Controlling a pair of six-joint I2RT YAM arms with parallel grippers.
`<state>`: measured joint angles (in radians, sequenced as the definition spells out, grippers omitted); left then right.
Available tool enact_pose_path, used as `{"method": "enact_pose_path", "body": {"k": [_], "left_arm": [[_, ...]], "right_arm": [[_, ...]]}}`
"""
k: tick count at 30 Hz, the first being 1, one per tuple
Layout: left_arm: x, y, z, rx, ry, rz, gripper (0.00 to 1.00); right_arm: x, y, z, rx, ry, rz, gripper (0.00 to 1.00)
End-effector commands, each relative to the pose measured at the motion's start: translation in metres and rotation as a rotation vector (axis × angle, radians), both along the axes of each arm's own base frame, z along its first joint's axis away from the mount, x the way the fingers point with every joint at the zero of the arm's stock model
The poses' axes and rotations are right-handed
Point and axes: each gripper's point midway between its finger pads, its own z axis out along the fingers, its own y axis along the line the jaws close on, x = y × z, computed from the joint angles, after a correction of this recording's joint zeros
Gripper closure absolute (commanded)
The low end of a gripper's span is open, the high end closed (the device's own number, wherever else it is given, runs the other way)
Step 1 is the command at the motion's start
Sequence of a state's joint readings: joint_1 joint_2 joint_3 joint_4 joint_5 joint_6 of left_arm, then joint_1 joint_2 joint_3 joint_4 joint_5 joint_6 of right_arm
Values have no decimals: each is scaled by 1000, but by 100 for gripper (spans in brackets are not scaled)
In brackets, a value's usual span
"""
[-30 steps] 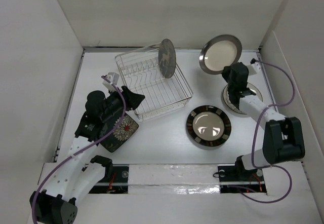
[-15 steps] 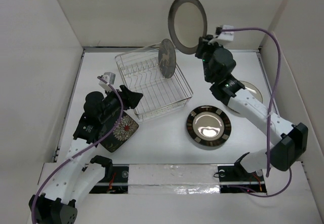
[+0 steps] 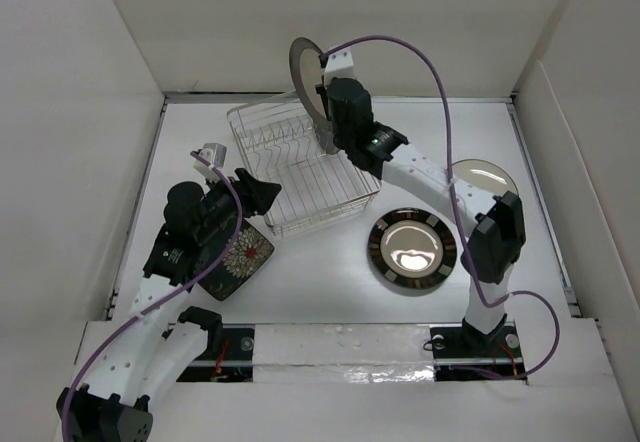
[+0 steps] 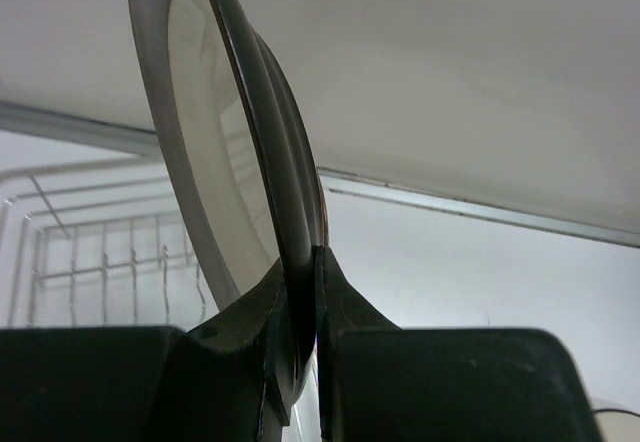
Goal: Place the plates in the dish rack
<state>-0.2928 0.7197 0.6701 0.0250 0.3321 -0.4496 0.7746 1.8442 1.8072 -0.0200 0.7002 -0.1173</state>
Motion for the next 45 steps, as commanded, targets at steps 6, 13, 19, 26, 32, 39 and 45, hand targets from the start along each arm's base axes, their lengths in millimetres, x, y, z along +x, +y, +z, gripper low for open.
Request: {"method": "enact_pose_path", "body": {"k": [6,13,19,26,32,39,45], "left_arm": [[0,2,32,-13,-91,4,44],[0,2,32,-11,-91,5,44],[0,0,29,-14,-84,-7,44],[0,-3,27,-13,-80,-15,44],[-1,-3,26,-15,-79,-18,44],[-2,-4,26,-16,-80,-25,44],[-2,-5,26,-16,-79,-30,44]], "right_arm": [[5,-3,73,127,-174,-96,100],[22,1,43,78,-132,-143,100],[26,-2,25,82,-105,-194,100],[32,4,6,80,-81,-199,100],[38,5,-19,87,-45,-204,100],[40,13,-47,95,0,-180,100],[40,19,-73,142,42,-179,99]]}}
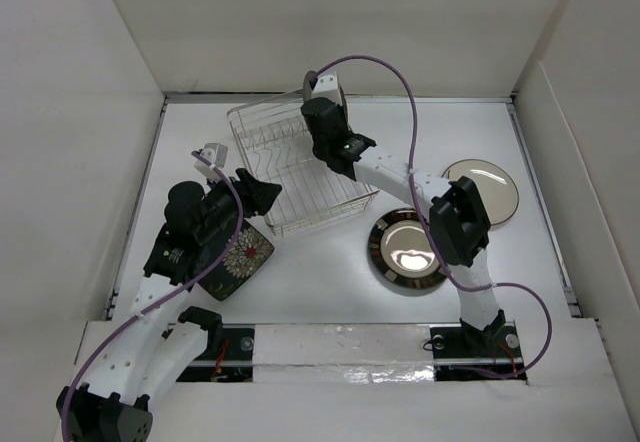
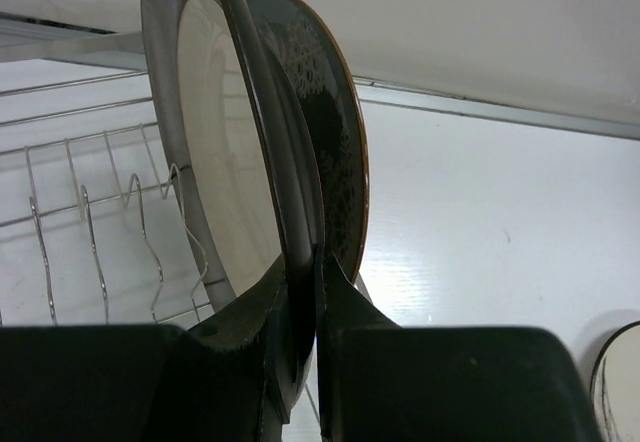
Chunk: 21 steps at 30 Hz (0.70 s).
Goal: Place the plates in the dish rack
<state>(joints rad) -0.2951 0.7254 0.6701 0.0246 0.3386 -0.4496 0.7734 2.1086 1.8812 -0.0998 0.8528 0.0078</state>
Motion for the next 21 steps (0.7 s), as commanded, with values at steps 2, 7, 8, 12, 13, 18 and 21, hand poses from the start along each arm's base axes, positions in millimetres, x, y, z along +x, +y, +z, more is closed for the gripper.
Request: {"method": "enact_pose_path", "body": {"k": [2,7,8,12,13,18,21], "left_arm": [[0,-1,30,-16,-87,-9,44],[-2,-3,28,-19,-87,-21,44],[-2,-2,30,-19,-90,-15,44],[-1,-3,28,-17,-85,-19,44],[-2,-3,27,-20,-84,-22,44],[-1,-2,29,-19,-87,-15,44],[-3,-2,30,-23,-95,-16,44]], "right_arm": [[6,9,44,221,-142,-24,96],[7,14,37,248,-127,-13,88],[7,16,36,253,-123,-6,84],[7,19,34,263,-118,6,74],[7,20,33,267,-114,11,72],[6,23,35,285,-107,28,66],[1,25,41,319,-105,53,62]]}}
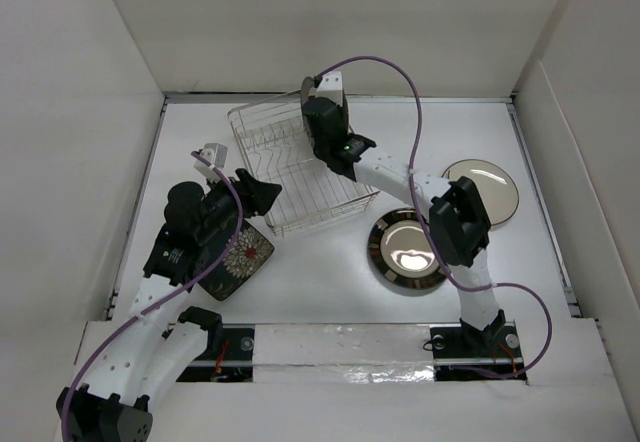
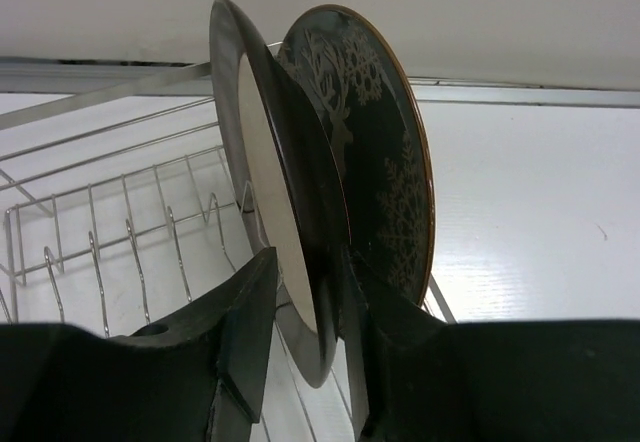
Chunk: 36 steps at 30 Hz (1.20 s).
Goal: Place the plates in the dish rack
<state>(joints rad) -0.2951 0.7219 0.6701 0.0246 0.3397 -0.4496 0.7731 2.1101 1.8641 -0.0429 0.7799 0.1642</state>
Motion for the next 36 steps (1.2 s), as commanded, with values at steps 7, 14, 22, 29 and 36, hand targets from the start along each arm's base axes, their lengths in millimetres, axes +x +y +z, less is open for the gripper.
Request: {"method": "enact_pose_path", "body": {"k": [7,14,22,29,36], "left_arm": [[-2,-1,31,-18,-94,-9,44],[-3,-4,31,-26,-96,-27,47],[-9,-12,36,-36,-106,-57,54],[-12,-18,33,-25,-99,-73,54],[-15,-17,36,-24,-111,-71,54]], "right_arm": [[-34,-18,103,214,-161,59,41],[-92,-142,89,442,-192,-68,87],[-170,-374,-38,784,-191,-516,99],[-202,-445,-128,879,-88,-715,31],[-178,-428,-179,995,81,-636,31]]}}
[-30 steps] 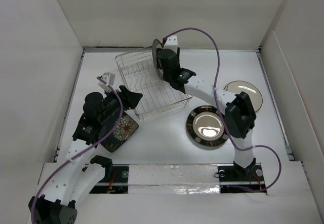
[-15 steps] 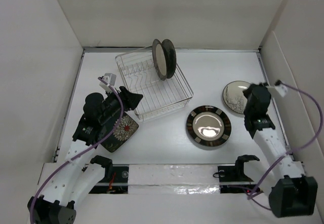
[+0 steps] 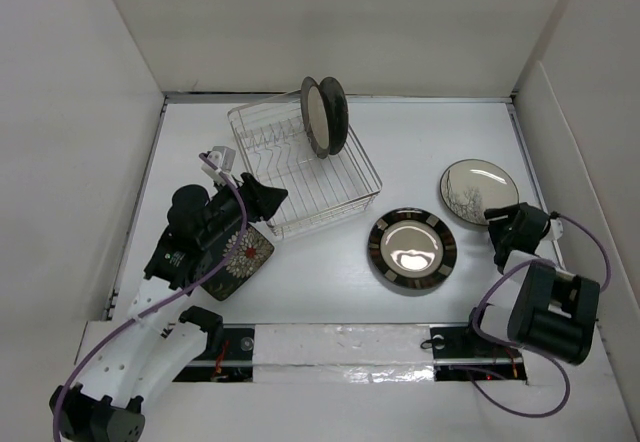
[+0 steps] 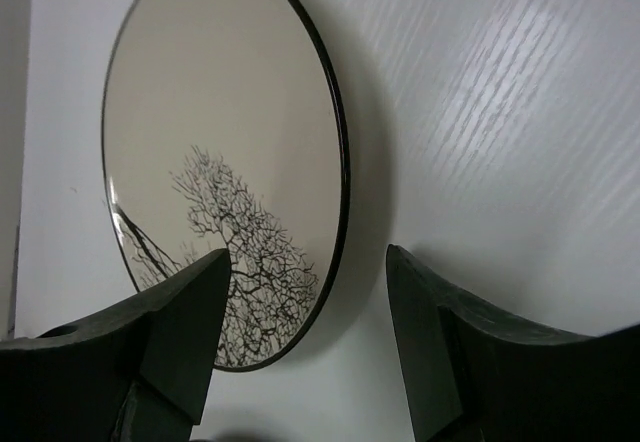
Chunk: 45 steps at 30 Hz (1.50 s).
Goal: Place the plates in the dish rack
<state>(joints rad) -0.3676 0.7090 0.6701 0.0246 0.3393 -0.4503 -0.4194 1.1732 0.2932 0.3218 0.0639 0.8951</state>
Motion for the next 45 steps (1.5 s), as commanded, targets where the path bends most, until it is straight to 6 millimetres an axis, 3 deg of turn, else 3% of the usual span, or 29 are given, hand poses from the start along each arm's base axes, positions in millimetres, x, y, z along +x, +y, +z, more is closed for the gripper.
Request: {"method": "enact_pose_path", "body": {"k": [1,7,8,10,11,14,17,18,20,22,23,24,25,27,28,31,32,34,35,36,37,38,39,40,41,42,43,44,45], "left_arm": [[-1,1,33,-22,-98,1,54],[1,2,32,-13,-94,11,54],[1,3,32,-12,-96,16,54],[2,3,34,-14,-101,17,54],[2,2,32,-13,-98,14,54],[2,2,31,-11,-94,14,54],[3,2,30,-11,-90,14,54],[4,2,30,-11,-88,14,54],[4,2,29,-9,-88,16,54],[5,2,27,-7,-84,19,53],[6,2,27,-5,-81,19,53],[6,2,27,-6,-82,19,53],[6,1,27,-7,-80,19,53],[6,2,27,-8,-79,22,51],[7,2,27,-6,-78,27,50],[7,6,29,-10,-84,42,49],[7,7,30,-10,-86,47,49],[8,9,31,-3,-90,58,49],[8,10,32,-3,-94,63,49],[7,11,33,-2,-100,64,49],[8,12,33,0,-101,72,49],[7,13,35,0,-108,74,49],[7,13,34,2,-108,77,49],[7,14,35,2,-109,82,49],[7,14,35,4,-110,82,49],[7,14,35,4,-112,82,49],[7,15,35,5,-113,85,49],[7,15,35,4,-114,85,49],[7,15,35,5,-113,85,49]], "right_arm": [[34,14,10,68,-117,118,31],[57,32,-8,212,-169,174,42],[54,27,-9,215,-175,128,58],[56,26,-4,204,-191,109,76],[55,24,1,207,-207,91,91],[51,17,11,183,-244,44,100],[52,20,43,119,-326,48,100],[54,22,74,75,-399,61,100],[55,33,99,-25,-402,74,100],[56,34,175,-154,-521,28,100],[57,55,194,-225,-526,86,100],[57,63,241,-273,-608,93,100],[51,64,269,-319,-641,60,100],[49,94,310,-415,-679,130,100],[45,100,352,-439,-739,113,100],[50,159,399,-549,-770,251,100],[55,159,409,-580,-764,246,100],[60,201,423,-602,-771,350,100],[57,211,449,-633,-802,361,100],[74,232,442,-654,-767,403,100],[75,257,445,-661,-772,458,100],[74,267,469,-691,-789,475,100],[79,280,472,-709,-779,498,100],[94,310,456,-739,-731,553,100],[100,322,452,-790,-689,582,100],[98,327,479,-788,-722,564,100],[116,347,459,-817,-662,584,100],[119,359,454,-866,-628,615,100],[119,365,472,-861,-651,602,100]]}}
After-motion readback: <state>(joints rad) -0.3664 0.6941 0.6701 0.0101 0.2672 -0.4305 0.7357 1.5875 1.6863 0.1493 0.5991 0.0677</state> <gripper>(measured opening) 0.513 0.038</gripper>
